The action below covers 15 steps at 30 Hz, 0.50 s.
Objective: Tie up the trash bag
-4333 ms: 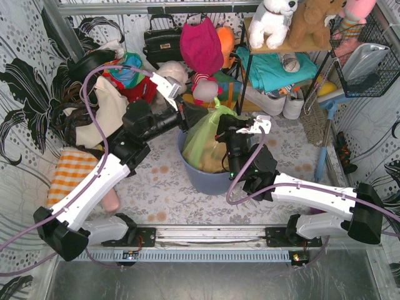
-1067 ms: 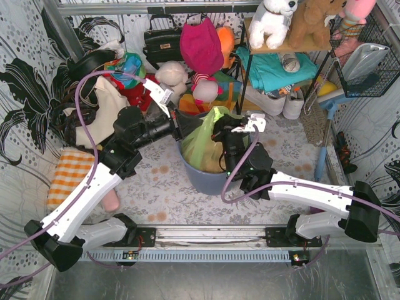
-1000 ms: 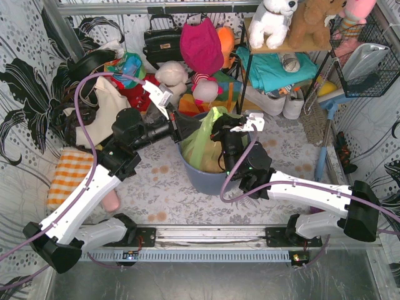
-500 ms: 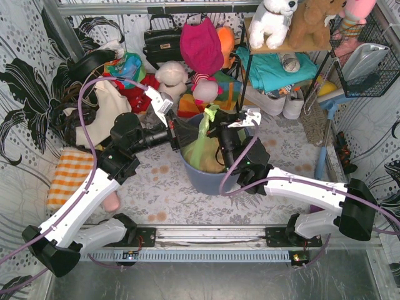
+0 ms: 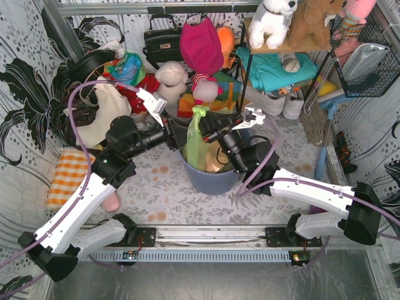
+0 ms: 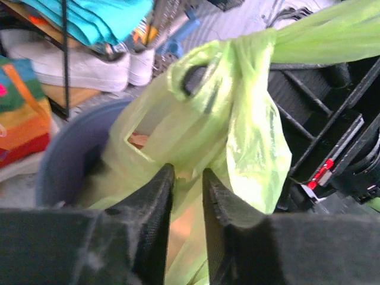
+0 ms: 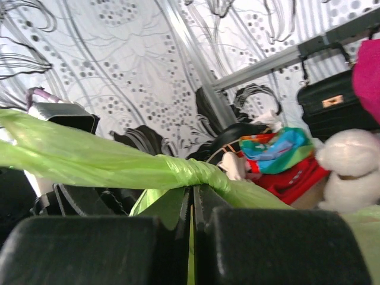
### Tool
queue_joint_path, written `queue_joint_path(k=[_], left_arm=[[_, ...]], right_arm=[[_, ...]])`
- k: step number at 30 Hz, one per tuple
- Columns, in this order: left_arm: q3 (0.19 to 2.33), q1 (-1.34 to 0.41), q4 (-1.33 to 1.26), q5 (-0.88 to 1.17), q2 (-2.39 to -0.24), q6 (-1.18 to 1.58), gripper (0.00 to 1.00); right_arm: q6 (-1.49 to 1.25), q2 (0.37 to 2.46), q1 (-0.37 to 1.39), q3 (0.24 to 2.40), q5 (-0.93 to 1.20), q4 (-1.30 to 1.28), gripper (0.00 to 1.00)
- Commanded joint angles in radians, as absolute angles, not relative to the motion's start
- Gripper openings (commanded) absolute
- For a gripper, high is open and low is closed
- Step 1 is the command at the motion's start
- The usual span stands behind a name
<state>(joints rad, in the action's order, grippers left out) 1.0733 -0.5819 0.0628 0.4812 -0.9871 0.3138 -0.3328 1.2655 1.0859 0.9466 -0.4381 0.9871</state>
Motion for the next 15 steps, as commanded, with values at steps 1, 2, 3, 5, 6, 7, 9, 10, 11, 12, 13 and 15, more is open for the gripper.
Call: queue_joint_path(k=[1,2,3,5,6,7,9,10,11,12,13,15], left_arm=[[1.068,-0.585,0.030,0.315,-0.903,0.290,0.38],[1.065,-0.586,0.027,0.290,-0.887,0.290,0.40],[1.065,-0.586,0.024,0.266,-0.876,0.289,0.42],[1.063,-0.586,0.016,0.221,-0.846,0.290,0.47],[1.062,-0.586,0.004,0.207,-0.836,0.292,0.50],[1.061,-0.586,-0.007,0.205,-0.833,0.294,0.53],[1.070,-0.586,-0.021,0.225,-0.846,0.297,0.58],[1.078,-0.585,-0.024,0.249,-0.860,0.298,0.59],[1.089,-0.586,-0.028,0.276,-0.878,0.297,0.60],[1.096,-0.586,-0.033,0.301,-0.896,0.298,0.61],[1.099,-0.586,-0.040,0.321,-0.913,0.298,0.62],[1.103,-0.586,-0.057,0.360,-0.942,0.302,0.62]], right_arm=[[-0.402,1.227,1.083,0.933,-0.323,1.045,0.00],[-0.401,1.227,1.083,0.932,-0.323,1.045,0.00],[-0.401,1.228,1.083,0.932,-0.325,1.042,0.00],[-0.398,1.230,1.083,0.930,-0.330,1.041,0.00],[-0.397,1.231,1.082,0.930,-0.332,1.039,0.00],[-0.396,1.232,1.082,0.929,-0.335,1.037,0.00],[-0.395,1.235,1.081,0.928,-0.341,1.036,0.00],[-0.396,1.236,1.081,0.928,-0.343,1.036,0.00],[-0.397,1.238,1.081,0.927,-0.346,1.039,0.00],[-0.396,1.239,1.081,0.927,-0.348,1.040,0.00],[-0.395,1.239,1.081,0.929,-0.348,1.041,0.00],[-0.391,1.241,1.081,0.931,-0.350,1.040,0.00]])
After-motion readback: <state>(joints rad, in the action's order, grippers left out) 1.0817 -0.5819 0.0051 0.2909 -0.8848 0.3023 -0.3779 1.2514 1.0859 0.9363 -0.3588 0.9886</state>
